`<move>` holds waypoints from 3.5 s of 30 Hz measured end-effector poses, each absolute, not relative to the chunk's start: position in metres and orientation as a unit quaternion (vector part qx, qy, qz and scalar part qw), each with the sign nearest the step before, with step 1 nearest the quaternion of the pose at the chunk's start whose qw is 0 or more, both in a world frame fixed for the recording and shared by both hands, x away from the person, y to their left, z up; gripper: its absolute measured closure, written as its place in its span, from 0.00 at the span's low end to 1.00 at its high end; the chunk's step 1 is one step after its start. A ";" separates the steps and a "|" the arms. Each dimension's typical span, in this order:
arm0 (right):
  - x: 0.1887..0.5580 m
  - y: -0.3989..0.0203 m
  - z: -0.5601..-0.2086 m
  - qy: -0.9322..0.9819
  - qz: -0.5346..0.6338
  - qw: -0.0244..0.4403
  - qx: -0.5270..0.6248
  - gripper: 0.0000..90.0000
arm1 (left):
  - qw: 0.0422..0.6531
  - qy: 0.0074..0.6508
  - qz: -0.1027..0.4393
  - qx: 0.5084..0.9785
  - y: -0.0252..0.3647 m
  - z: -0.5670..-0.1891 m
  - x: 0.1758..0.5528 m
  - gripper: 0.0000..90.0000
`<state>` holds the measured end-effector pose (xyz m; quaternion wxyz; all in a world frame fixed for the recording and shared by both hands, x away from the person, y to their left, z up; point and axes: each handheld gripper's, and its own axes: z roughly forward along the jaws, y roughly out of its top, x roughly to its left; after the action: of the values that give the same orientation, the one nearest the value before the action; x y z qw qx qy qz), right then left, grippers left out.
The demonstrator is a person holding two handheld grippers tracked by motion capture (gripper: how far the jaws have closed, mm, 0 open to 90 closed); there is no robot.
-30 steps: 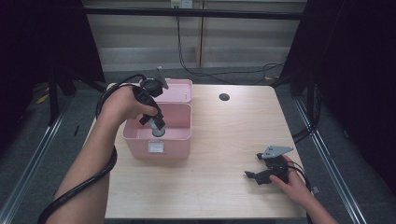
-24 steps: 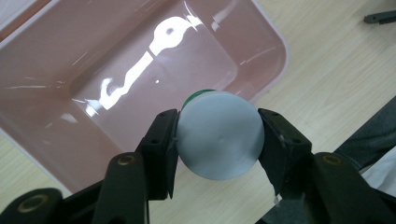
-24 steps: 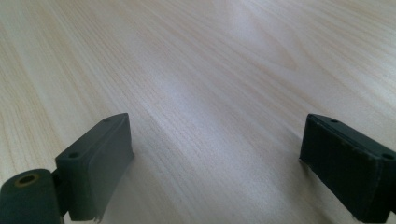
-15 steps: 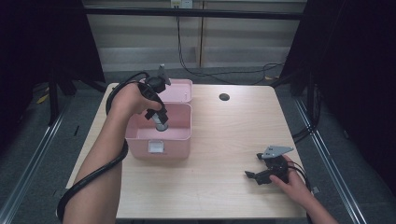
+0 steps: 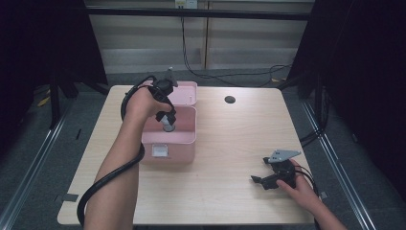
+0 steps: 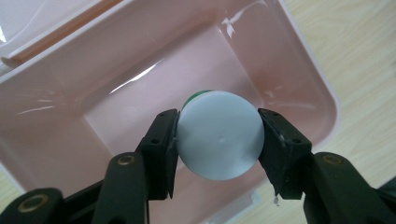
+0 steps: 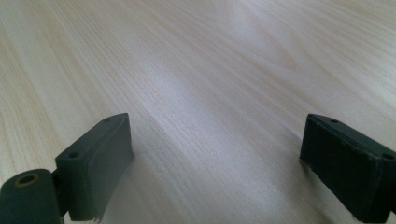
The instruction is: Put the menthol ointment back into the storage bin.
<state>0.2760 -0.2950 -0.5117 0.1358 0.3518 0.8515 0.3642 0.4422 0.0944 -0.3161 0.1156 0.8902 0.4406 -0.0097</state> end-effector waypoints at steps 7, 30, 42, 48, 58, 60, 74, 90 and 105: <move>0.276 -0.295 -0.512 0.852 0.364 0.136 0.352 0.10 | 0.112 0.463 -0.009 0.879 0.094 -0.333 0.450 0.56; 0.276 -0.295 -0.512 0.852 0.364 0.136 0.352 0.10 | 0.097 0.401 -0.016 0.911 0.056 -0.368 0.451 0.56; 0.276 -0.295 -0.512 0.851 0.365 0.136 0.352 0.10 | 0.098 0.326 -0.004 0.940 0.048 -0.389 0.448 0.56; 0.276 -0.295 -0.512 0.851 0.365 0.136 0.352 0.10 | 0.089 0.272 -0.003 0.958 0.039 -0.399 0.447 0.56; 0.276 -0.295 -0.512 0.851 0.365 0.136 0.352 0.09 | 0.088 0.239 -0.009 0.967 0.033 -0.413 0.447 0.56; 0.276 -0.295 -0.512 0.851 0.365 0.136 0.352 0.09 | 0.085 0.238 -0.009 0.968 0.033 -0.415 0.447 0.56; 0.276 -0.295 -0.512 0.851 0.365 0.136 0.352 0.09 | 0.093 0.230 -0.005 0.969 0.033 -0.419 0.446 0.56; 0.276 -0.295 -0.512 0.851 0.365 0.136 0.352 0.09 | 0.101 0.225 0.004 0.969 0.033 -0.415 0.448 0.54; 0.276 -0.295 -0.512 0.851 0.365 0.136 0.352 0.09 | 0.114 0.267 -0.001 0.957 0.037 -0.411 0.448 0.45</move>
<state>0.2760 -0.2949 -0.5119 0.1361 0.3516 0.8512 0.3652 0.4475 0.0375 -0.4110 0.1142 0.9569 0.2672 -0.0014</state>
